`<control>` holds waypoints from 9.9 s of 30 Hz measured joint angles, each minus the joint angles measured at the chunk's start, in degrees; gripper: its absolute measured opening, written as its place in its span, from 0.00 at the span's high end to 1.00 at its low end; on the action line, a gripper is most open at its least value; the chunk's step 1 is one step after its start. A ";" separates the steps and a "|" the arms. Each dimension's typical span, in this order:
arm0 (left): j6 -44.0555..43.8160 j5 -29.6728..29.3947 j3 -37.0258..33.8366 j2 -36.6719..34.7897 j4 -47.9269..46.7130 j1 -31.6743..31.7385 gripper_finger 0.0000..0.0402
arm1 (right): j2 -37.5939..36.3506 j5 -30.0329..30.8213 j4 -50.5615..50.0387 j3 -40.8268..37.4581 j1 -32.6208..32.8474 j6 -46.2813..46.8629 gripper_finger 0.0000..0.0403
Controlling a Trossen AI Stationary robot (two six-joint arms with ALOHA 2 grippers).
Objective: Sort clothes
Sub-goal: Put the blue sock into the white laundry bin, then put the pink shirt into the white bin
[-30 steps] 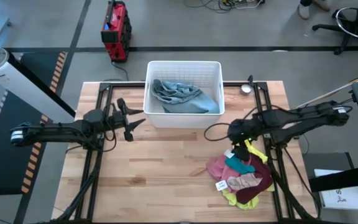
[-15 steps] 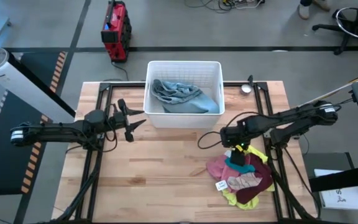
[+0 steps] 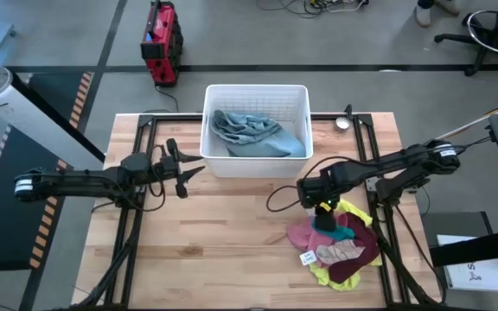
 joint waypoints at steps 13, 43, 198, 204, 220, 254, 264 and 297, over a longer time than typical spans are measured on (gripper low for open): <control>0.11 0.00 -0.05 2.40 2.79 0.00 0.72 | 0.41 5.33 -0.21 14.40 2.89 -2.10 1.00; -1.03 0.48 -0.05 5.27 2.49 -0.02 0.56 | 14.40 0.71 -8.24 10.35 7.50 4.81 0.49; -14.45 16.01 15.33 48.78 9.13 -15.09 0.30 | 25.31 18.03 5.11 62.03 -22.59 -35.50 0.75; -13.50 16.17 15.41 48.78 8.77 -16.15 0.32 | 16.11 18.12 9.94 50.25 -17.44 -36.30 0.97; -21.58 7.07 25.26 55.28 -3.67 -16.13 0.19 | -11.12 37.82 43.27 5.48 0.05 -26.26 1.00; -7.68 -12.47 42.15 43.95 -23.40 -14.45 0.98 | -16.64 51.82 45.26 -2.22 10.36 -26.19 1.00; 0.59 -7.90 42.24 34.74 -14.06 -1.87 0.99 | -17.01 51.93 45.40 -2.22 10.38 -26.24 1.00; 9.55 4.26 90.35 81.17 -64.25 18.81 0.99 | -16.99 52.61 41.55 -2.24 10.38 -24.48 1.00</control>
